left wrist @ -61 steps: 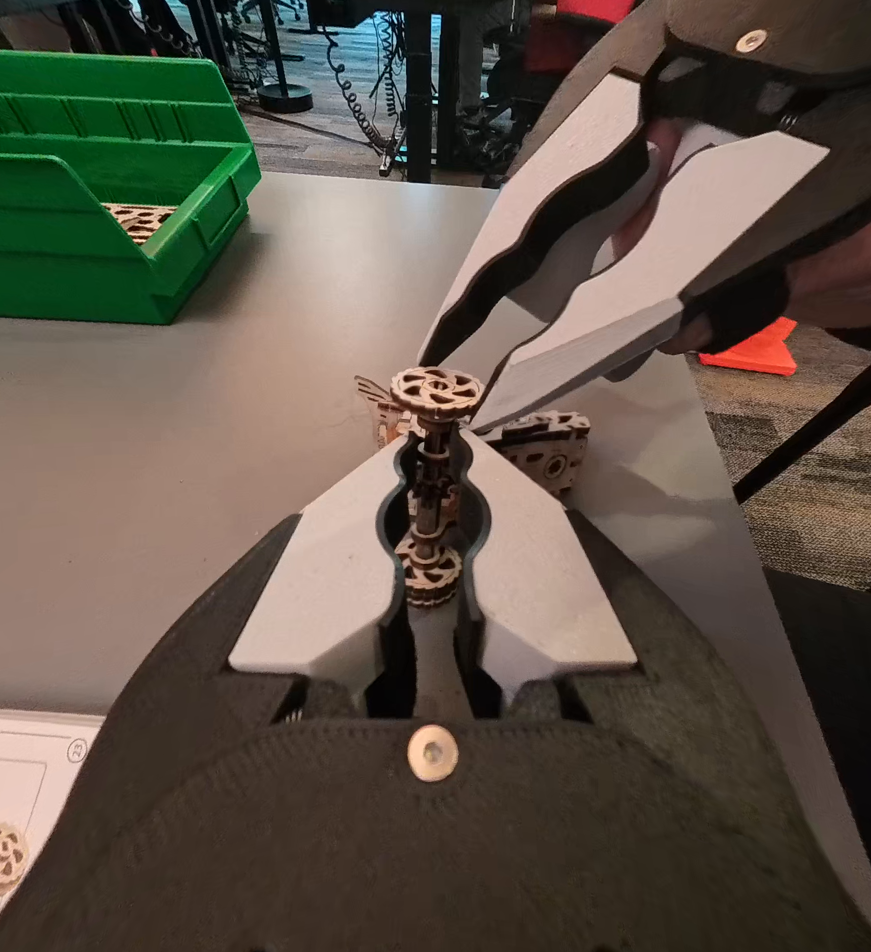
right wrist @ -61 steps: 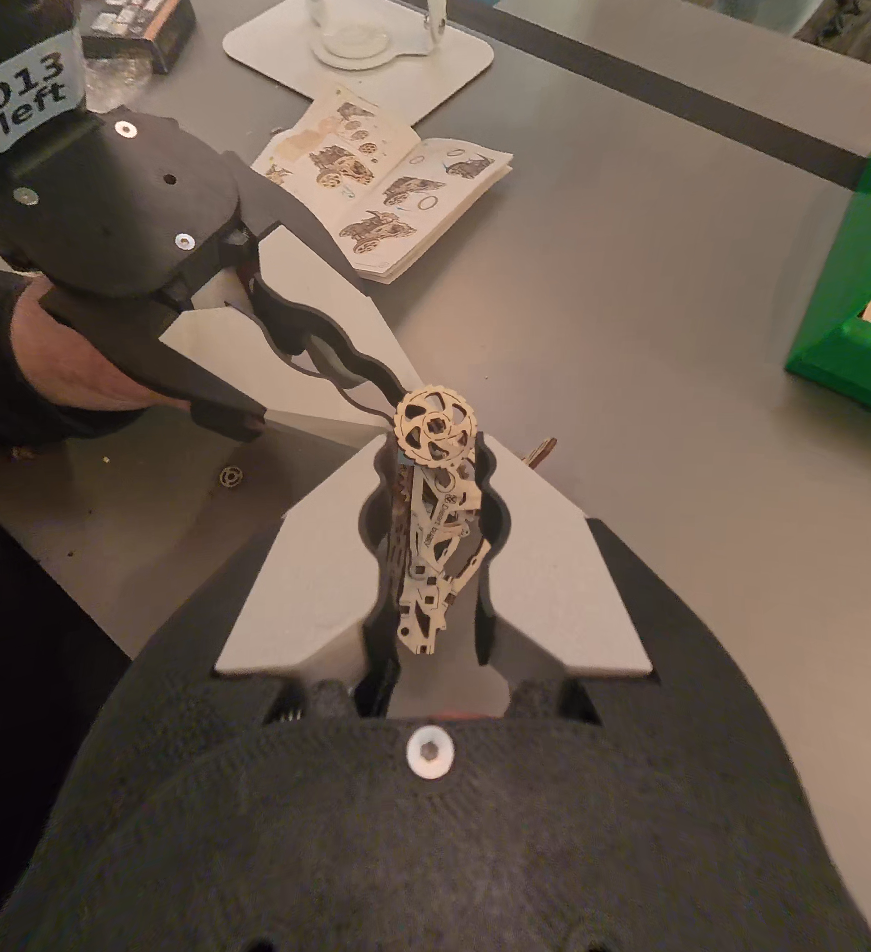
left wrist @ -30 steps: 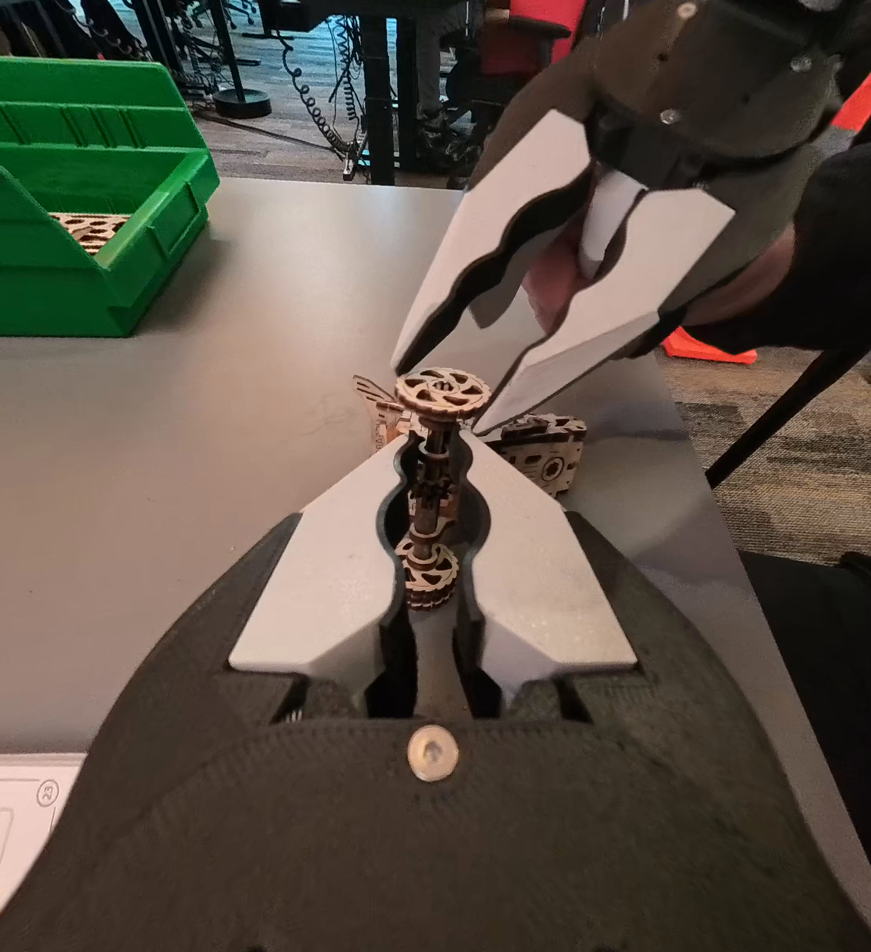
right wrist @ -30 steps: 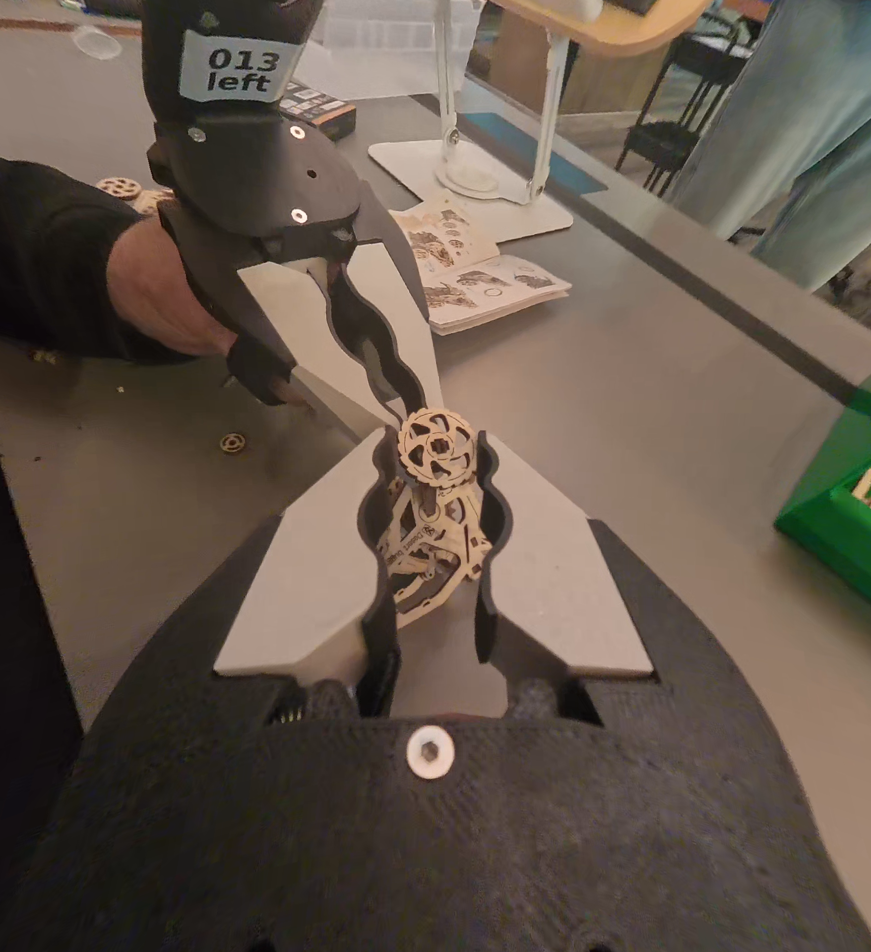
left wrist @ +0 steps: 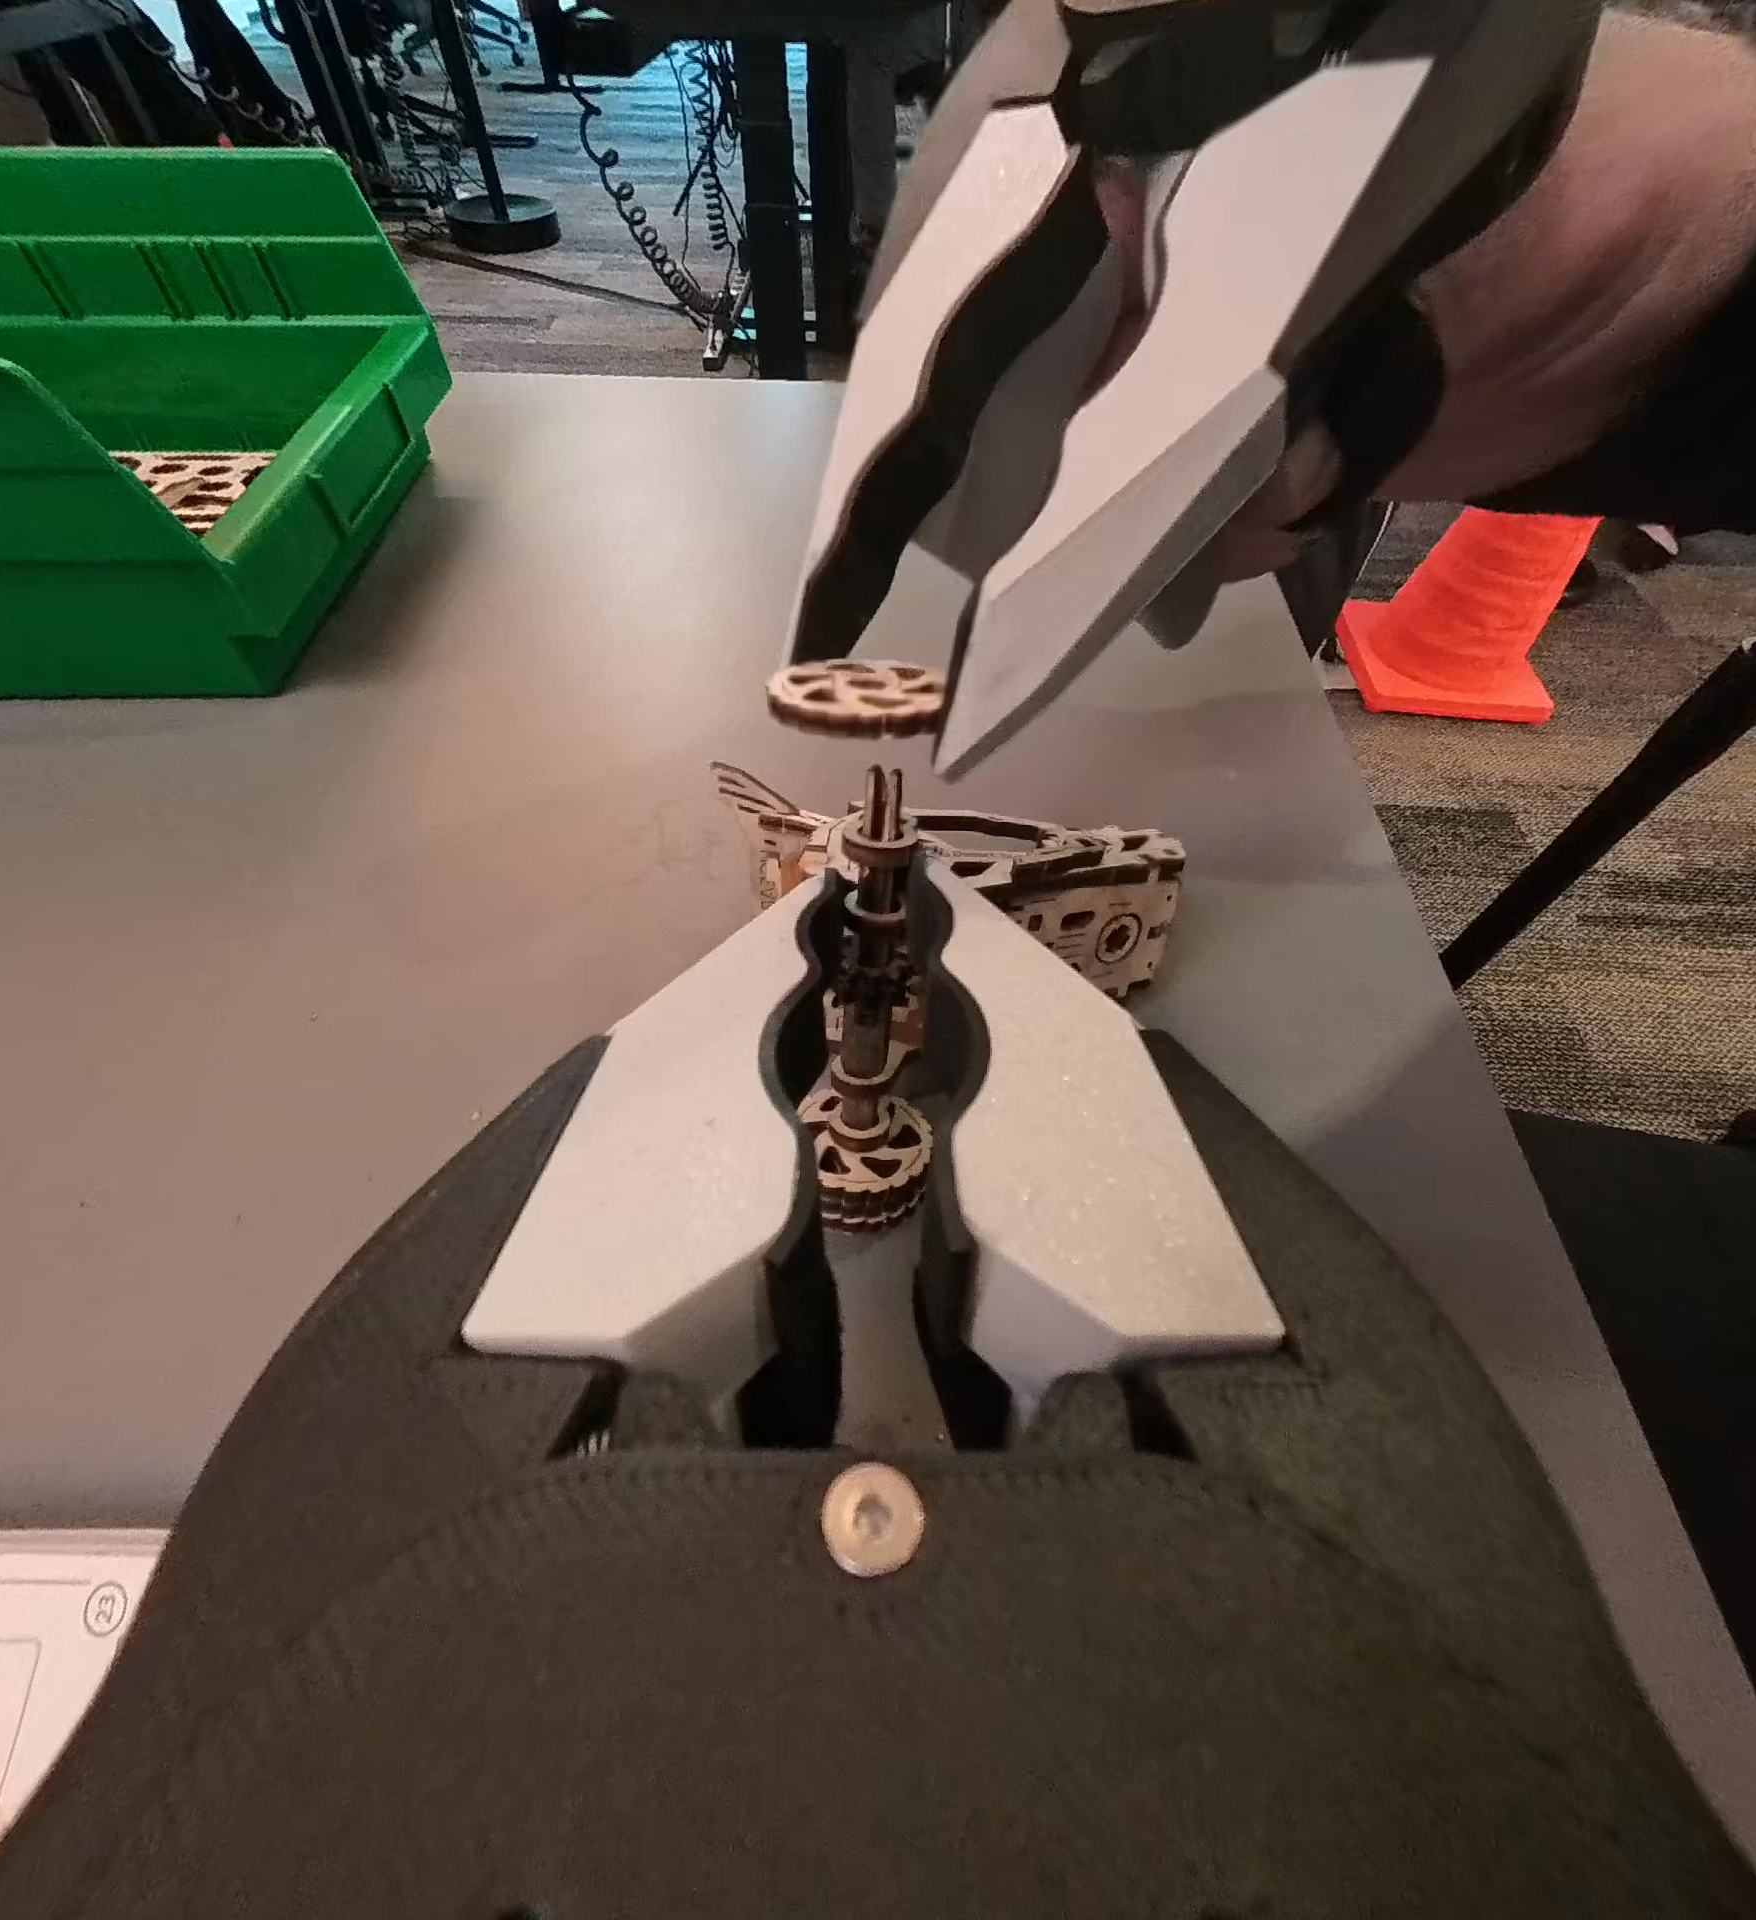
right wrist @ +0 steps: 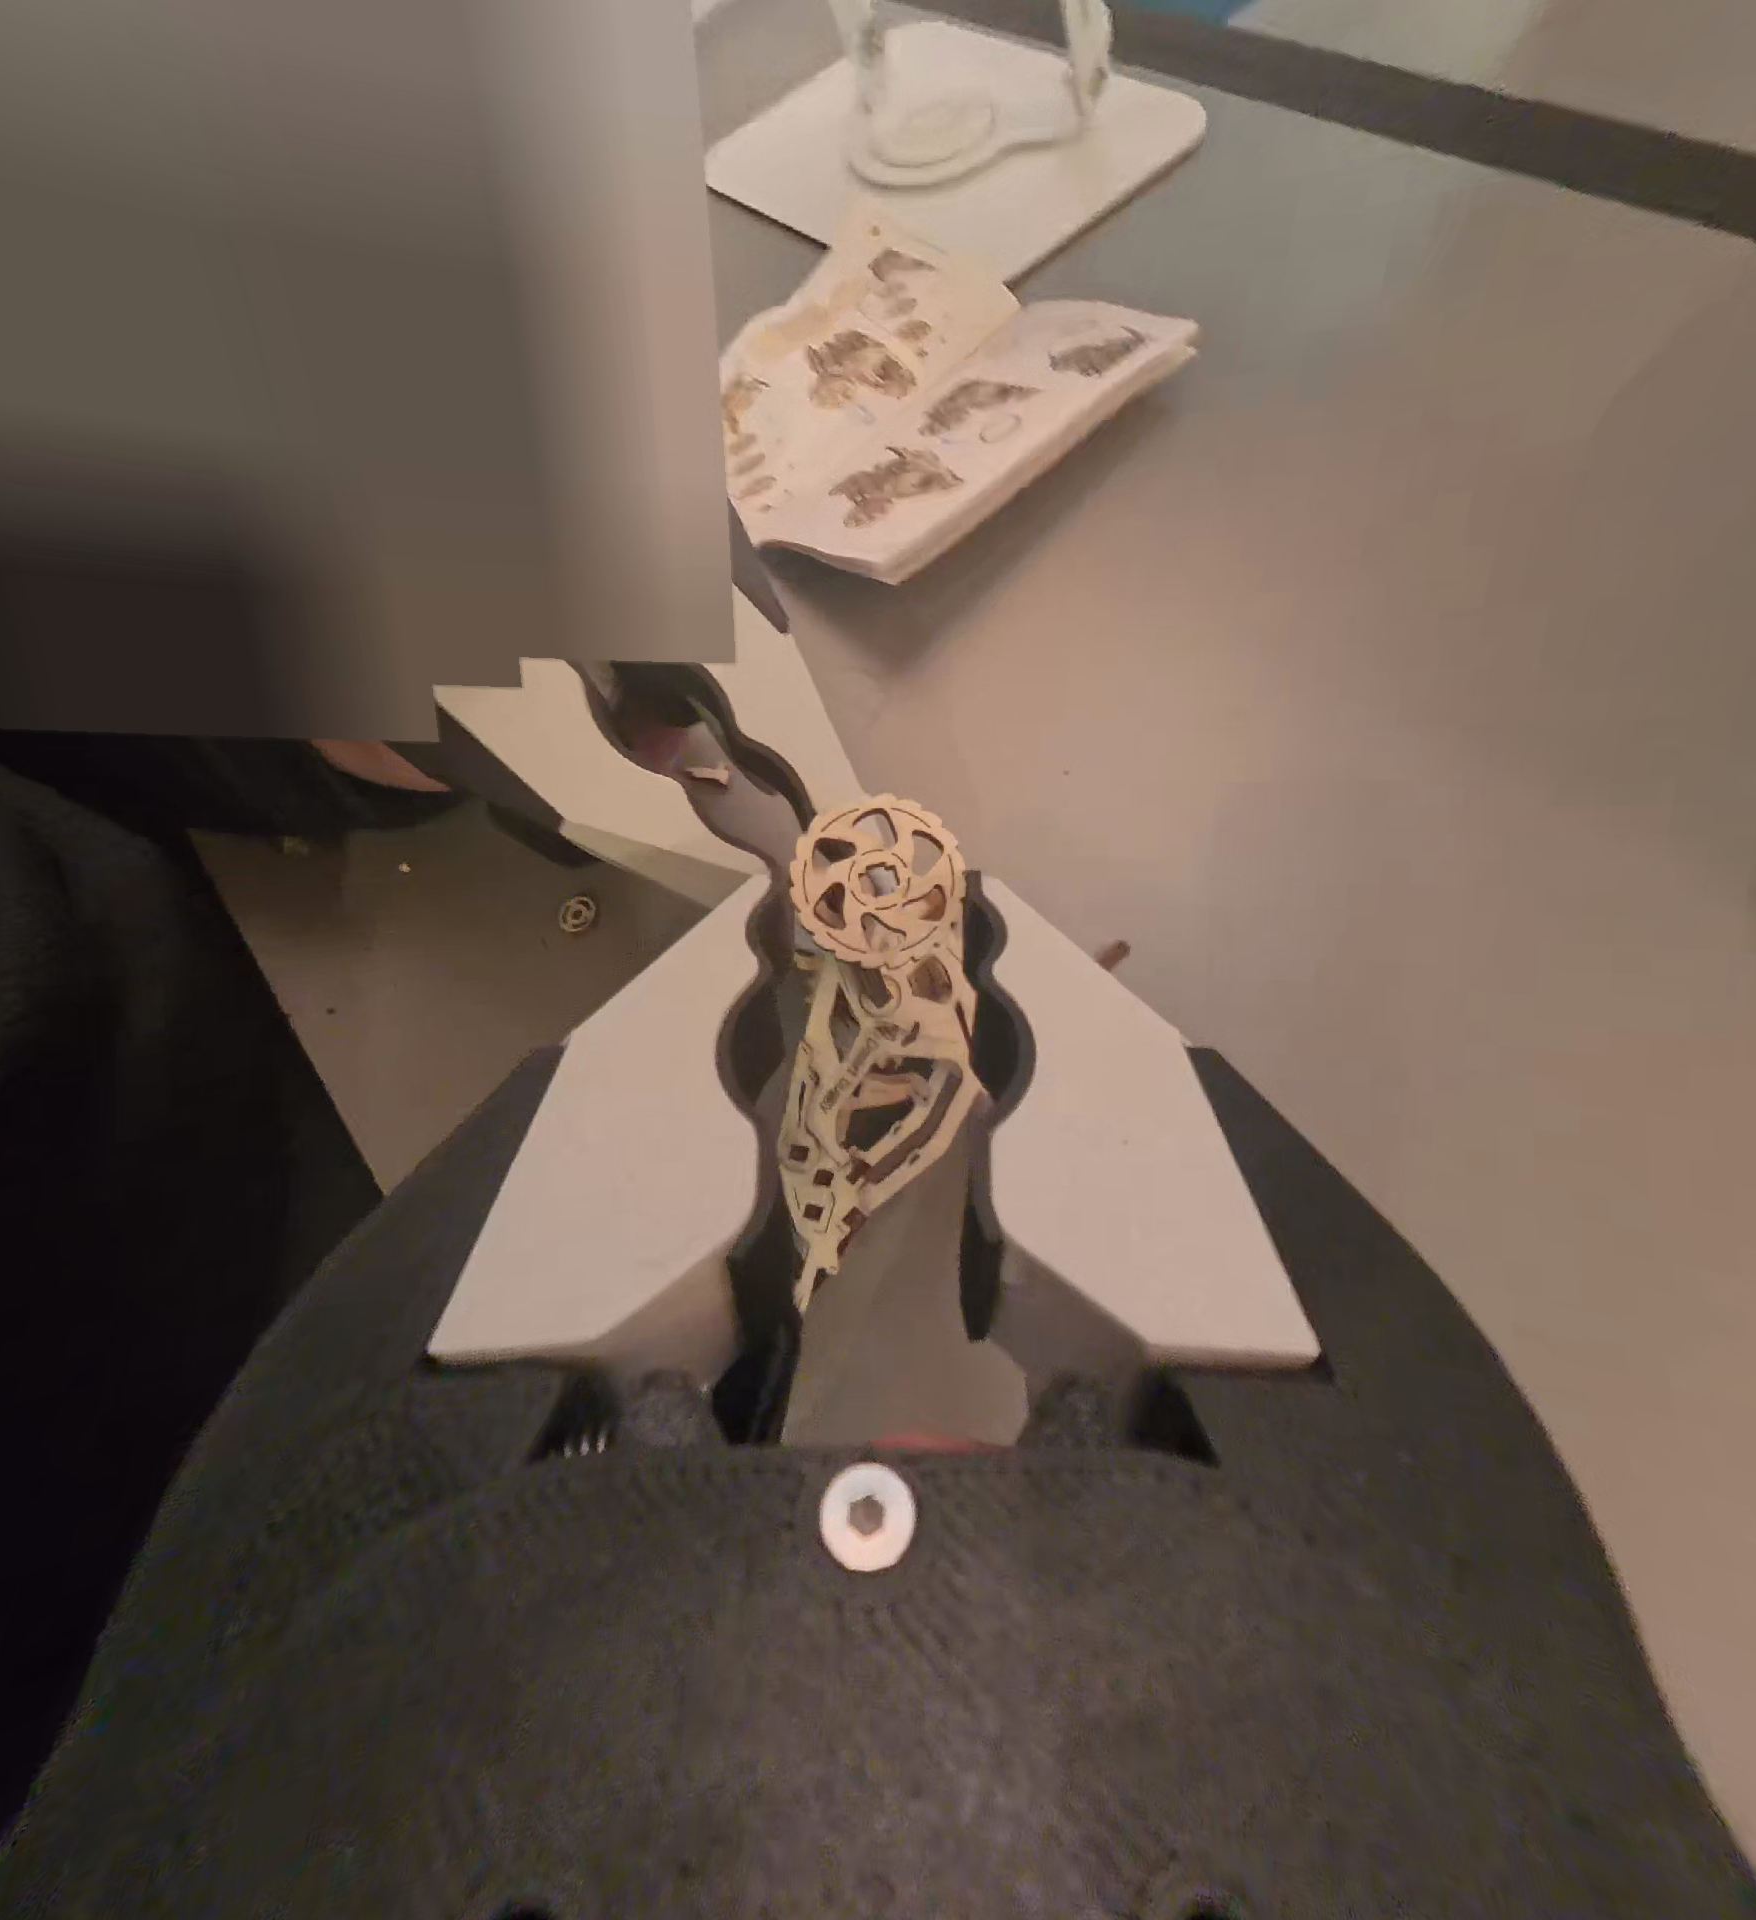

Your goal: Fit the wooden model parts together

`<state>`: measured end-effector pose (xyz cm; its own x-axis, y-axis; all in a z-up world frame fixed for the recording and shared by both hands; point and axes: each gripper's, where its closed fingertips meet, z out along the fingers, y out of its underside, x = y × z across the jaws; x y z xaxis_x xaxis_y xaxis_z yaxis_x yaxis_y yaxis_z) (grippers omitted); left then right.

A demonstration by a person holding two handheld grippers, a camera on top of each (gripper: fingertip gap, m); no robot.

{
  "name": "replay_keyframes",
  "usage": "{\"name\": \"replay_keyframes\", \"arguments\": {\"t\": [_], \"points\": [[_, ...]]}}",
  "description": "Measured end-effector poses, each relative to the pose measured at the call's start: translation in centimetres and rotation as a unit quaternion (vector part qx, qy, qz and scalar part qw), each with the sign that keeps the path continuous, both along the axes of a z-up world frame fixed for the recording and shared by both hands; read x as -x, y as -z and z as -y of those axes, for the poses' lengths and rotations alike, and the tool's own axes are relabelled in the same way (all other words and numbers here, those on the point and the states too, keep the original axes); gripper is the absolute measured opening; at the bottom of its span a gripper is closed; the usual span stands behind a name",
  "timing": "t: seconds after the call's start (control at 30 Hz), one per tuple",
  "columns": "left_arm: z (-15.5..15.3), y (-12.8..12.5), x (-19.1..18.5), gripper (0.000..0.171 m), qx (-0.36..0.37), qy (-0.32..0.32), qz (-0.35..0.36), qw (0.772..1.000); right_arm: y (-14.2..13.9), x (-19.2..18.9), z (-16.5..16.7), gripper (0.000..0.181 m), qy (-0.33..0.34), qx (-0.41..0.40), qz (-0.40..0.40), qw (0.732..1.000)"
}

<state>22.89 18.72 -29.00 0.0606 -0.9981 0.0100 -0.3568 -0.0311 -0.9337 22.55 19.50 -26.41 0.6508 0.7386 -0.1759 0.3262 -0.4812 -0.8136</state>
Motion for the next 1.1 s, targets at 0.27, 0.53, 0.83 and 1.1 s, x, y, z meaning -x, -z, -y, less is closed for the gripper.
{"name": "replay_keyframes", "arguments": {"t": [0.27,0.53,0.83,1.1], "points": [[-0.01,-0.03,-0.13,0.009,-0.026,-0.021,-0.004,0.999,0.53,0.8,0.3,0.031,0.141,0.062,-0.037,0.987],[0.12,-0.05,-0.18,0.008,-0.053,-0.03,-0.009,0.998,0.64,0.45,0.35,0.031,0.232,0.063,0.0,0.971],[0.29,-0.07,-0.34,0.008,-0.077,-0.033,-0.015,0.996,0.67,0.14,0.52,0.031,0.285,0.071,-0.013,0.956],[0.13,-0.14,-0.29,0.008,-0.099,-0.045,-0.021,0.994,0.68,0.48,0.61,0.031,0.33,0.094,-0.066,0.937]]}}
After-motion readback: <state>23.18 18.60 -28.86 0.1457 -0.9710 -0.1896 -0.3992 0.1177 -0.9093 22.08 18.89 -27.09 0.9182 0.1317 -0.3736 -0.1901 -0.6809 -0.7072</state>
